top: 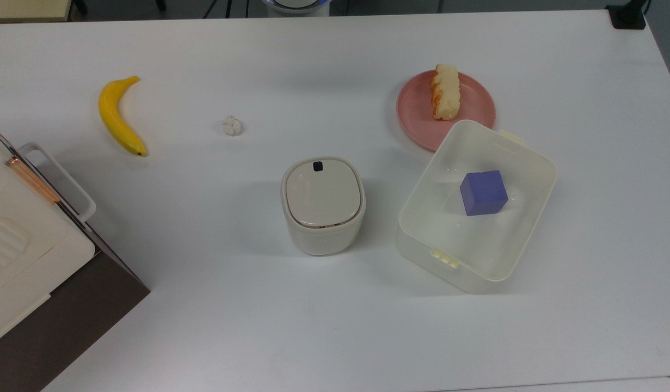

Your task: Put the bread on the table

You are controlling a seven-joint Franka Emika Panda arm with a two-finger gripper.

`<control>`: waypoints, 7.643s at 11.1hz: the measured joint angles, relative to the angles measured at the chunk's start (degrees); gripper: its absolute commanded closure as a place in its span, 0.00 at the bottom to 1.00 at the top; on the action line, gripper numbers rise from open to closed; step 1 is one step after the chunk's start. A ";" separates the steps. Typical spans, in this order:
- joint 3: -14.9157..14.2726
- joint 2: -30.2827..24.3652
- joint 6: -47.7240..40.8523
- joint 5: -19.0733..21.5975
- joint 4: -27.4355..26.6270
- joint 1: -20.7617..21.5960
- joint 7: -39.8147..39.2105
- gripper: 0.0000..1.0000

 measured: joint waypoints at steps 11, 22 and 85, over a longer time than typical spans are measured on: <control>-0.04 0.00 0.00 -0.01 0.21 -0.73 -0.52 0.00; -0.02 0.08 -0.04 -0.92 0.21 -0.73 -2.21 0.00; 15.14 15.32 17.37 -17.81 -15.94 18.64 16.16 1.00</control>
